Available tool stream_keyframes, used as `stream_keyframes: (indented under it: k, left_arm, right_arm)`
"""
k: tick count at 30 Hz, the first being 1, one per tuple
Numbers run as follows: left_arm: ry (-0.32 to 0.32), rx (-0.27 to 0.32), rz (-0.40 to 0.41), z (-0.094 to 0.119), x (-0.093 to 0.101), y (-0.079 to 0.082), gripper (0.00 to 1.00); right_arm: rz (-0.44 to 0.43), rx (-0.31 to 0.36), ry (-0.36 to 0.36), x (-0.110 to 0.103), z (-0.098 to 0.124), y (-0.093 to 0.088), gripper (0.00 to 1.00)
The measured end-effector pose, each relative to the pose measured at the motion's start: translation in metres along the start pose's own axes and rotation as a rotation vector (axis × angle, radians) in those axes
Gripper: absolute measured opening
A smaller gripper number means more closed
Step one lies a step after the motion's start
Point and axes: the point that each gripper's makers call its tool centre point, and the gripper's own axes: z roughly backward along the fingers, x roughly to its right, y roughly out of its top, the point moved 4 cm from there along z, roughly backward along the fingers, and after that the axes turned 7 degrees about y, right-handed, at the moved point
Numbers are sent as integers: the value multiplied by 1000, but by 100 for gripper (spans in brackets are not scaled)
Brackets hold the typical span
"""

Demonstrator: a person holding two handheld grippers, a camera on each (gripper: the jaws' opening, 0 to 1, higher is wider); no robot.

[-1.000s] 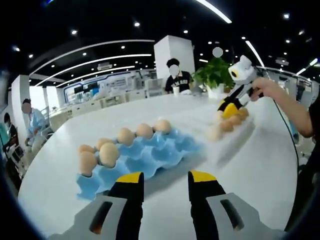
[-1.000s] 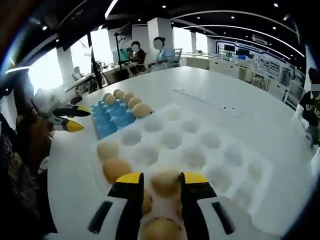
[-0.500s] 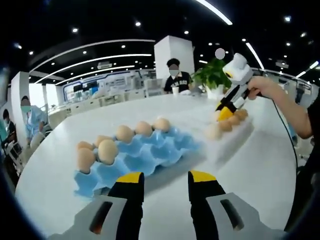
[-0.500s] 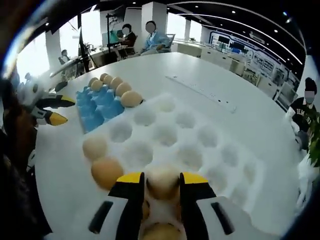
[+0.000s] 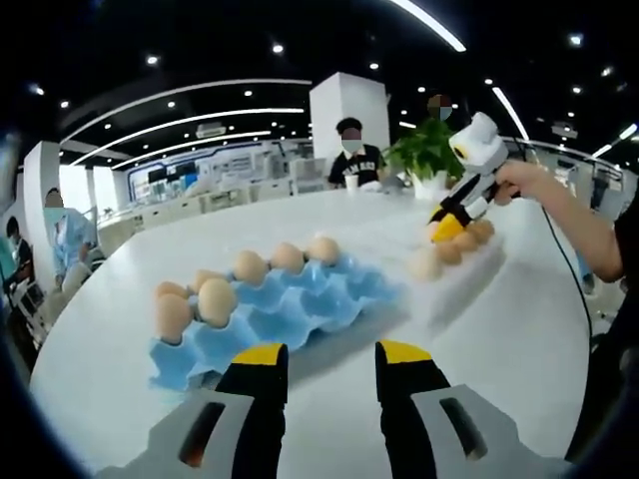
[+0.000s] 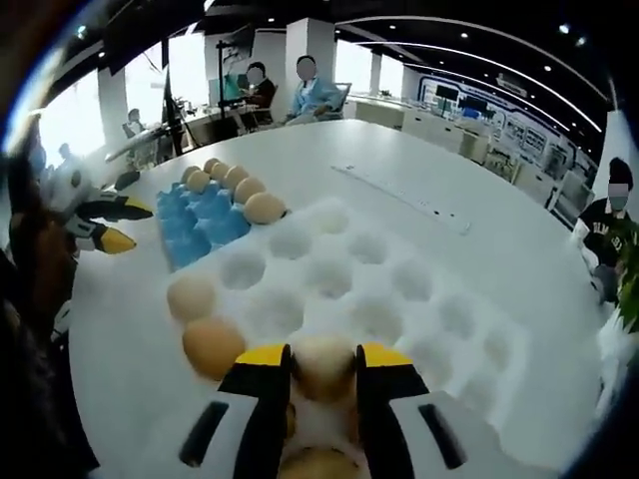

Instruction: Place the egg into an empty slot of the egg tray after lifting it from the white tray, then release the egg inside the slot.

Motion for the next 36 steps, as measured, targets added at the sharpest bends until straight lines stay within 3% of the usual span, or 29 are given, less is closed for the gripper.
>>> stream_keyframes:
  k: [7, 16, 36]
  left_arm:
    - [-9, 5, -3, -3, 2, 3, 35]
    - [-21, 18, -4, -5, 6, 7, 35]
    - [-25, 34, -3, -5, 6, 9, 36]
  right_arm:
    - [4, 50, -2, 4, 6, 10, 27]
    - [24, 108, 10, -6, 13, 27, 27]
    - [108, 160, 92, -56, 6, 60, 27]
